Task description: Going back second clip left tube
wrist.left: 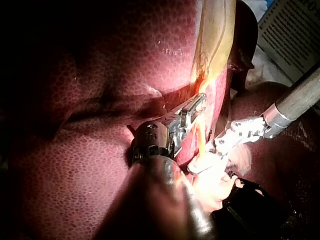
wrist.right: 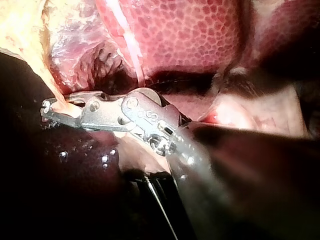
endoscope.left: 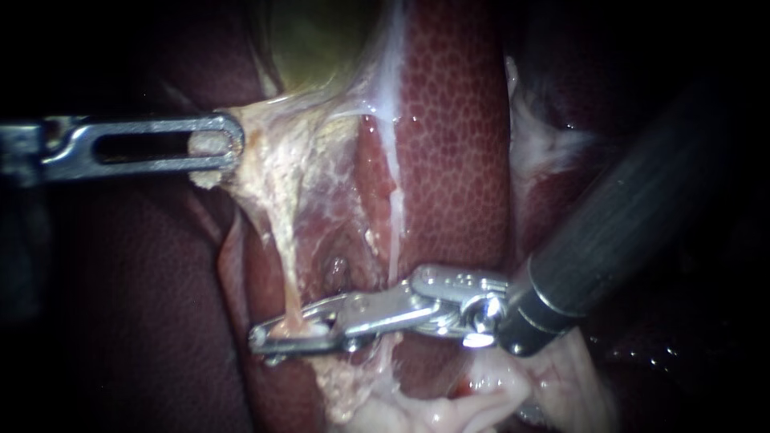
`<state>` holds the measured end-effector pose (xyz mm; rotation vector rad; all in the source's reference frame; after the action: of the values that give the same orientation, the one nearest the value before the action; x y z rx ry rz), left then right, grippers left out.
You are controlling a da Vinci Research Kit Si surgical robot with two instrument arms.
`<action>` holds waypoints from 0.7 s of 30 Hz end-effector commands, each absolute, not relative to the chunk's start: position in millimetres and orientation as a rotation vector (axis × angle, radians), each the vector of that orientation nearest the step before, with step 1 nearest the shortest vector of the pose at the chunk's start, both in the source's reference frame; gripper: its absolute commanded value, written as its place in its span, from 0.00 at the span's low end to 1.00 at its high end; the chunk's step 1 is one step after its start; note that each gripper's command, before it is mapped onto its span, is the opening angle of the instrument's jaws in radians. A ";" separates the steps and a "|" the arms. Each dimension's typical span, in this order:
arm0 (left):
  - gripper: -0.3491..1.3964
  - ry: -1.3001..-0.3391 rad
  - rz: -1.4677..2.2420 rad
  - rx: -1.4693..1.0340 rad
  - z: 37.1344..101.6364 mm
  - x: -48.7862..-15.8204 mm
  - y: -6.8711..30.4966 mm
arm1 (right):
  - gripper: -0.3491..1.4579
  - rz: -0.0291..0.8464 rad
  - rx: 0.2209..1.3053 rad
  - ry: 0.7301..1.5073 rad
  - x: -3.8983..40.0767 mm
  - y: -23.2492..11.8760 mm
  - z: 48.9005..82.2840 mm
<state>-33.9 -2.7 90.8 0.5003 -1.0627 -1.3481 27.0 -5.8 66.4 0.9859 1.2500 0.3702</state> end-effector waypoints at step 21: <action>0.00 -1.063 -1.348 0.501 90.8 -33.8 -2.6 | 0.51 0.381 0.861 1.311 27.9 -4.6 65.4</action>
<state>-33.8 -2.6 90.8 0.5015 -1.0629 -1.3472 27.9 -4.4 65.3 0.8507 1.3135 0.3895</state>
